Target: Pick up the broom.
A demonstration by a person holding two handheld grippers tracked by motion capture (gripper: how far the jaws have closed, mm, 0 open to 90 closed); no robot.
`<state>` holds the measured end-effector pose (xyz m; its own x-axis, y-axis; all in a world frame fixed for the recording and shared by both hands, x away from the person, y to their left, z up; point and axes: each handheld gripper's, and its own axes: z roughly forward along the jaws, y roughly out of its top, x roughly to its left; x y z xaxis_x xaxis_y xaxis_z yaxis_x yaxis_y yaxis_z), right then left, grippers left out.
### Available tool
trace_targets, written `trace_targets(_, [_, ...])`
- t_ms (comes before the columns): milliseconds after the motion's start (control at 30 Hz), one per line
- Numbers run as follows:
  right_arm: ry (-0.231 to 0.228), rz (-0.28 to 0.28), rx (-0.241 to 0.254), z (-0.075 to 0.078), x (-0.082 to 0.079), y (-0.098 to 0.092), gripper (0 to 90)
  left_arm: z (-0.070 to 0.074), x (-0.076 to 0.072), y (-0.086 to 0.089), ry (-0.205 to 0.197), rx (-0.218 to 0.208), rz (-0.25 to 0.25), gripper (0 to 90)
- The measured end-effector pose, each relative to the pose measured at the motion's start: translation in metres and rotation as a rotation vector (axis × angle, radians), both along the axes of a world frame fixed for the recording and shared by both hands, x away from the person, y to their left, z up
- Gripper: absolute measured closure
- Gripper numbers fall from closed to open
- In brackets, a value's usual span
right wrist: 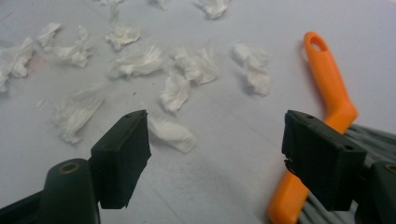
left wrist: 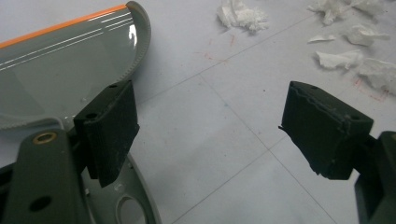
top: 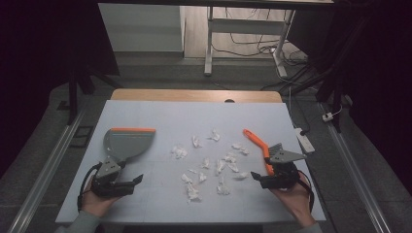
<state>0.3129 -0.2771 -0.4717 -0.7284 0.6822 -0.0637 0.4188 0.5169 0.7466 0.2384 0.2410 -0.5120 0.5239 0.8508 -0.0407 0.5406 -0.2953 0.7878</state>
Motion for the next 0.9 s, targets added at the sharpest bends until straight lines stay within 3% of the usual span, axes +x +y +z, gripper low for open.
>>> trace_targets(167, [0.011,-0.029,0.011,0.014,0.012,-0.002,23.2,0.001,0.000,0.000,-0.008,-0.003,-0.002,19.9])
trace_targets(400, [0.065,-0.059,-0.050,0.022,0.034,0.003,23.2,0.000,0.000,-0.002,-0.010,0.006,-0.004,19.9])
trace_targets(633, [0.071,-0.107,-0.091,0.023,0.063,0.001,23.8,-0.001,0.000,-0.005,-0.011,0.023,-0.013,19.8])
trace_targets(733, [0.118,-0.128,-0.110,0.023,0.083,0.000,23.8,-0.002,-0.001,-0.005,-0.011,0.026,-0.015,19.8])
trace_targets(900, [0.232,-0.153,-0.148,0.019,0.123,-0.001,24.0,-0.002,0.000,-0.005,-0.012,0.023,-0.019,19.6])
